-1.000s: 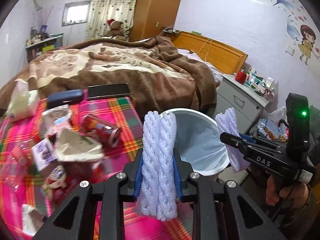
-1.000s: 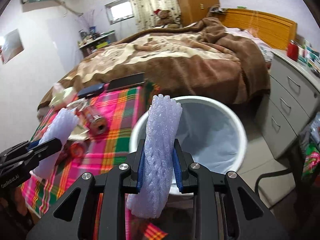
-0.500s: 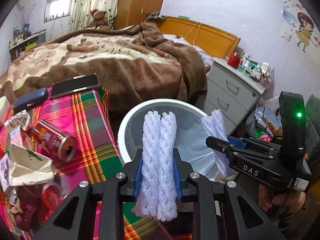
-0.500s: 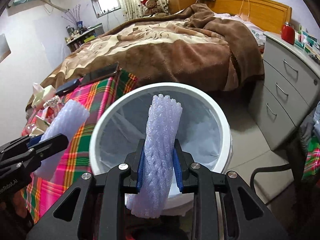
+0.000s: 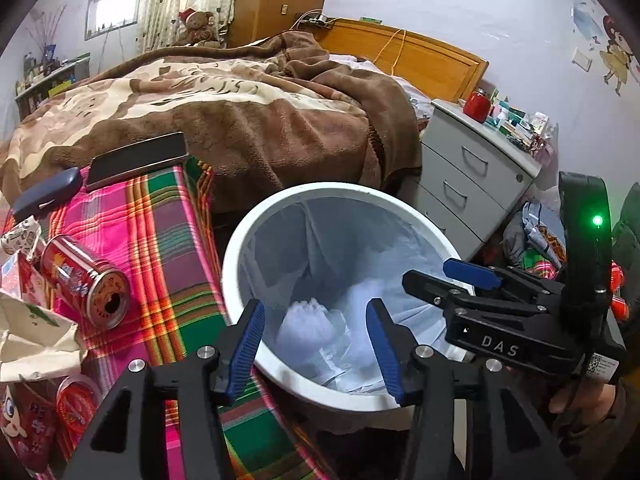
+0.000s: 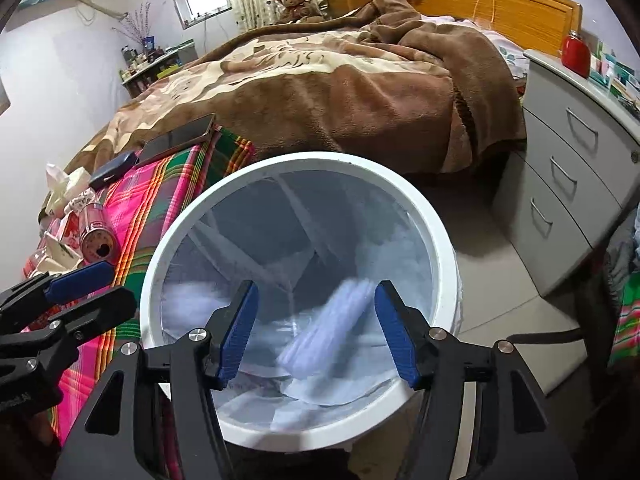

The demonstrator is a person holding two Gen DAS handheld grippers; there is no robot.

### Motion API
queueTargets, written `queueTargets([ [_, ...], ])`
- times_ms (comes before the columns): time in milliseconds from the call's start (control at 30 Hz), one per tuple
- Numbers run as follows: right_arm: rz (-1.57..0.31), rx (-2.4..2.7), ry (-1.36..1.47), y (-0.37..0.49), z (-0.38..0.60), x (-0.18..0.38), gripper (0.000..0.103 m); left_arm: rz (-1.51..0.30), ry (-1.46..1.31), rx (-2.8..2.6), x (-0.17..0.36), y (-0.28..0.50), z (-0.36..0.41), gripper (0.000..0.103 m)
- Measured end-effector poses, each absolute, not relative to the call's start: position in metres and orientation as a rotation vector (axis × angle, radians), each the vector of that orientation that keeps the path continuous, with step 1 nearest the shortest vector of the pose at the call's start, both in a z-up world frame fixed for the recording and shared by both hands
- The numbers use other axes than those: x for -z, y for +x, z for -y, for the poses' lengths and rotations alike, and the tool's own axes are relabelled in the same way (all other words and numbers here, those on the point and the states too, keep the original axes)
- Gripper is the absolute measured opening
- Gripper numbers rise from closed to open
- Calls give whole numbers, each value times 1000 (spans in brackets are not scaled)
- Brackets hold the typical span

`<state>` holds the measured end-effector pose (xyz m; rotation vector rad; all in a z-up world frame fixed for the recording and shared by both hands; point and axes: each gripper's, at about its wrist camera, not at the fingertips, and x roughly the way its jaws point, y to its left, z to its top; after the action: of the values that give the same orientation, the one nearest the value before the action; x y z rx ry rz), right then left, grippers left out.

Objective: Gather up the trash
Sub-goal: 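Open both grippers to drop the foam nets into the wastebasket, then move back to the pile and grasp the white yogurt cup with the left gripper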

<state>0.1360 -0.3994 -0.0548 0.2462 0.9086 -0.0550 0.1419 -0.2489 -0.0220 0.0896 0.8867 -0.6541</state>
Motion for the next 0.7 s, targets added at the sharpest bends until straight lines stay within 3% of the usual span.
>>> queueTargets([
  [67, -898, 57, 250, 134, 400, 53, 62, -877, 87, 656, 19, 140, 246, 53],
  [167, -885, 57, 259, 132, 398, 48, 62, -862, 70, 649, 13, 136, 236, 64],
  [700, -792, -2, 271, 115, 359, 24, 62, -787, 26, 560, -12, 106, 167, 65],
])
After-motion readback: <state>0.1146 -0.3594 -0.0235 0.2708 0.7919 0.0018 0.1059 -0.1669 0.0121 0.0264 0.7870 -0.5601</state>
